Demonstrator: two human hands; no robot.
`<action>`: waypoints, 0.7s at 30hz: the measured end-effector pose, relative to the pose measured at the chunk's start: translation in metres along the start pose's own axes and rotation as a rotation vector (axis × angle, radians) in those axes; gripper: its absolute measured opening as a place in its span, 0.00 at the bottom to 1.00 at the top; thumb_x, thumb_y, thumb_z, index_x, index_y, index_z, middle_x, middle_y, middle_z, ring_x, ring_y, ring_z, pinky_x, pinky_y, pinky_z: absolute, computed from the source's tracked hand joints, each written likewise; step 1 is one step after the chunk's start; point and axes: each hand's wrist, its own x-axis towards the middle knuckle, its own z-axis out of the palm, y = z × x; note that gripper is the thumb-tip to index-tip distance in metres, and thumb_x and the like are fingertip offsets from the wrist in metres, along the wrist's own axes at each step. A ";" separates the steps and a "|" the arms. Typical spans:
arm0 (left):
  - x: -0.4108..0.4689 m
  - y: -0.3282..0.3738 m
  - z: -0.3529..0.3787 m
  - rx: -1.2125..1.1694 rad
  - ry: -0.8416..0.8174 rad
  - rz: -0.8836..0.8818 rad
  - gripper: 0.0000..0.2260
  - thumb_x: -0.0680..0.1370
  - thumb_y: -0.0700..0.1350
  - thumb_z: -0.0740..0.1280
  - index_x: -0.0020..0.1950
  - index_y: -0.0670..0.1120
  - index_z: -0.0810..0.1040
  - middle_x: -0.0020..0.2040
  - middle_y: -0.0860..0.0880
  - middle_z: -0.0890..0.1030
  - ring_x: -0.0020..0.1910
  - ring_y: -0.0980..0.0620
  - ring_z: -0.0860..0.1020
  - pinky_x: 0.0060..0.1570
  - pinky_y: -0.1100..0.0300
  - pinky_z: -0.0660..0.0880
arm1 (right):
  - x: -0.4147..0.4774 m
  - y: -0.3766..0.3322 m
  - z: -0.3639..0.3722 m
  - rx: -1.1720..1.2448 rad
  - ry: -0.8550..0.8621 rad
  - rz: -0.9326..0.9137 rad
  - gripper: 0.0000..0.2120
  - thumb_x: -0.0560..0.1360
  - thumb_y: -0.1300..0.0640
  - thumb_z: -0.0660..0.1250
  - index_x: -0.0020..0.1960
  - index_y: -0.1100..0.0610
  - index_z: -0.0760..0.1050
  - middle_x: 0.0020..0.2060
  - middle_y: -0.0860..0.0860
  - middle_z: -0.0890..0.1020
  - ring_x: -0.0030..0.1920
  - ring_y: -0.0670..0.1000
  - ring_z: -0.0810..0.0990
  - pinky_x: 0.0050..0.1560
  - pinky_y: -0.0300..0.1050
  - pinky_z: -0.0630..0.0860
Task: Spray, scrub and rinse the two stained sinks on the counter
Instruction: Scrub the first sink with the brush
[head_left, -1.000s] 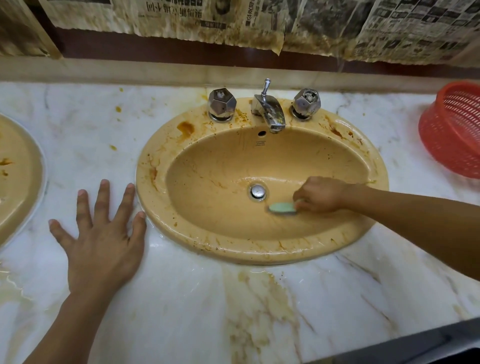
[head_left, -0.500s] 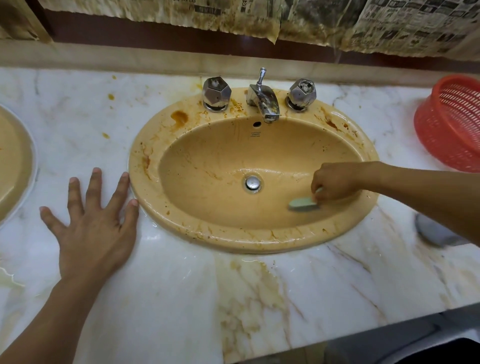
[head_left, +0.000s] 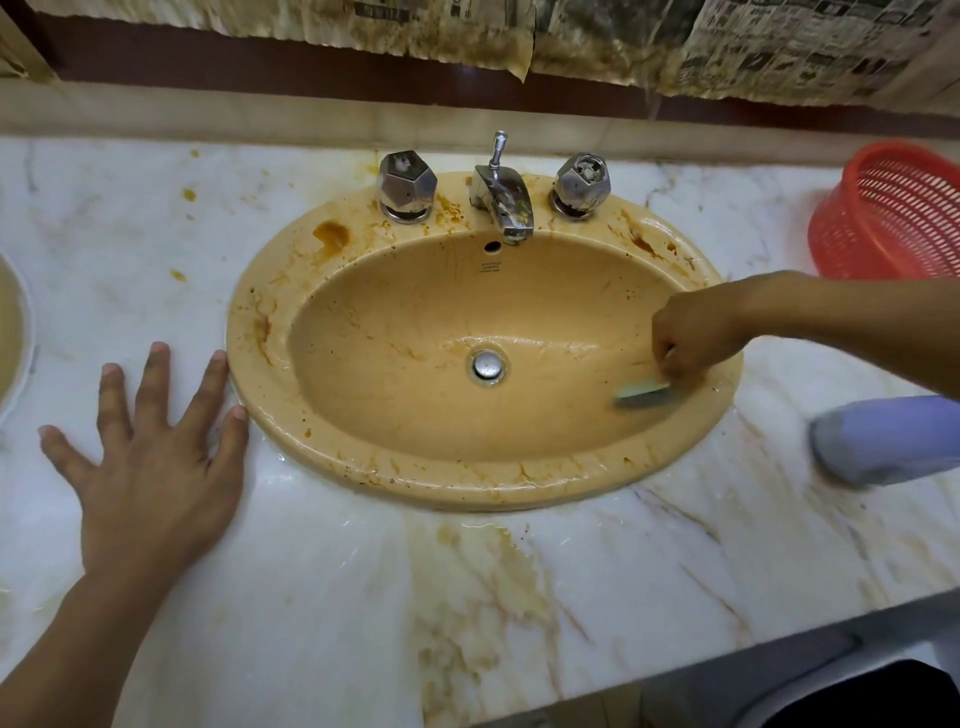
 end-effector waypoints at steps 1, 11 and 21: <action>0.000 0.001 0.000 -0.004 0.005 -0.005 0.27 0.81 0.69 0.39 0.81 0.69 0.47 0.84 0.51 0.48 0.82 0.40 0.45 0.71 0.22 0.53 | 0.003 -0.014 0.003 -0.021 0.017 0.004 0.19 0.81 0.46 0.63 0.34 0.52 0.75 0.34 0.47 0.77 0.34 0.49 0.73 0.41 0.44 0.73; 0.001 0.002 0.000 -0.038 0.015 -0.010 0.24 0.80 0.71 0.39 0.77 0.76 0.41 0.84 0.52 0.47 0.83 0.42 0.42 0.74 0.25 0.50 | 0.023 -0.020 -0.004 -0.099 0.057 0.062 0.15 0.82 0.45 0.64 0.44 0.53 0.80 0.39 0.48 0.79 0.38 0.48 0.76 0.46 0.45 0.77; 0.001 0.003 -0.001 -0.024 0.022 -0.016 0.27 0.81 0.69 0.40 0.81 0.70 0.47 0.84 0.51 0.49 0.83 0.43 0.45 0.71 0.21 0.53 | 0.036 -0.010 0.010 0.047 0.070 0.010 0.13 0.80 0.44 0.64 0.44 0.48 0.82 0.43 0.47 0.82 0.46 0.52 0.79 0.51 0.54 0.80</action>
